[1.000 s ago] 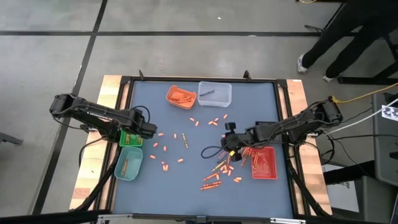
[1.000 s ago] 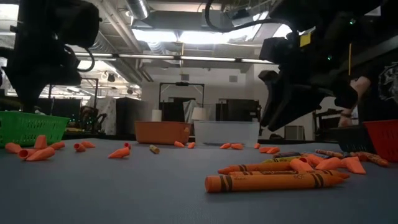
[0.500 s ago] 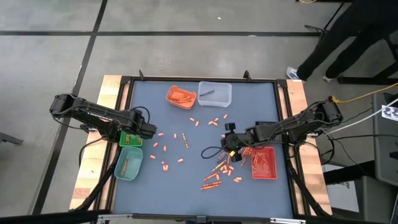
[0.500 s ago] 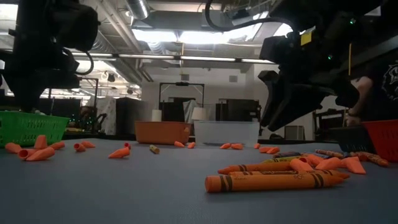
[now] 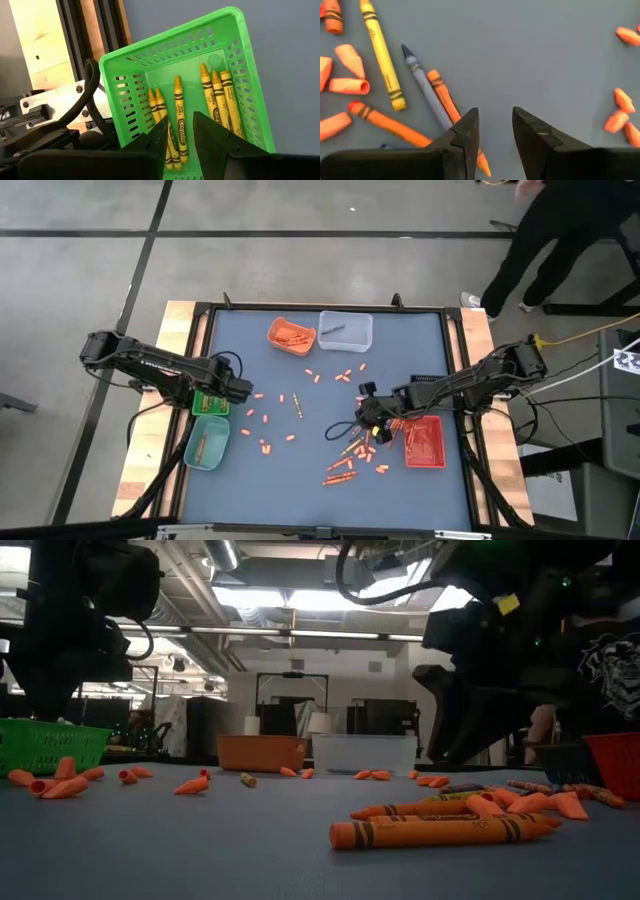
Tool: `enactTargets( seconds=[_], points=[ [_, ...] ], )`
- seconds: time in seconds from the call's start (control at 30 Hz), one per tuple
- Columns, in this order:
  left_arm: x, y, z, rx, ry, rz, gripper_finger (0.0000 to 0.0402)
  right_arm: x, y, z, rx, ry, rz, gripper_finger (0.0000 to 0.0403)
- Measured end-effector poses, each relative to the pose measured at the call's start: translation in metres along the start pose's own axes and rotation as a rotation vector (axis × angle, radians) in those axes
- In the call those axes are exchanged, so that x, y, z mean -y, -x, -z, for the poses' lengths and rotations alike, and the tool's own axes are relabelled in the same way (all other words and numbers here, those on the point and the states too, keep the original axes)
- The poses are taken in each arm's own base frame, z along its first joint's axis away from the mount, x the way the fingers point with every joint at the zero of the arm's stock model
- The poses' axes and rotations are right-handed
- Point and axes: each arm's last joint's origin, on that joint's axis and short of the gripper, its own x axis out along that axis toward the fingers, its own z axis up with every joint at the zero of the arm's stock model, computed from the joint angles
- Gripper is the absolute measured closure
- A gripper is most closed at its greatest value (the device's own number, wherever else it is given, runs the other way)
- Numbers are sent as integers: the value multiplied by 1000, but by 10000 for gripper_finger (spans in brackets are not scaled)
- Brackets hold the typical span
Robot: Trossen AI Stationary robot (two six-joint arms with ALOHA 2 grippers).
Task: Sort crayons
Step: Put the light orange crayon into the red bin
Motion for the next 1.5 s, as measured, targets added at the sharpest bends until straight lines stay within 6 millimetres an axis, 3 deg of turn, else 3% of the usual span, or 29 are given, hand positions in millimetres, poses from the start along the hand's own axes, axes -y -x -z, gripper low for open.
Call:
enactTargets(
  seconds=[1.5],
  points=[
    [0,0,0,10,2,1,326,-3,-4,10,-98,116,-45,285]
  ],
)
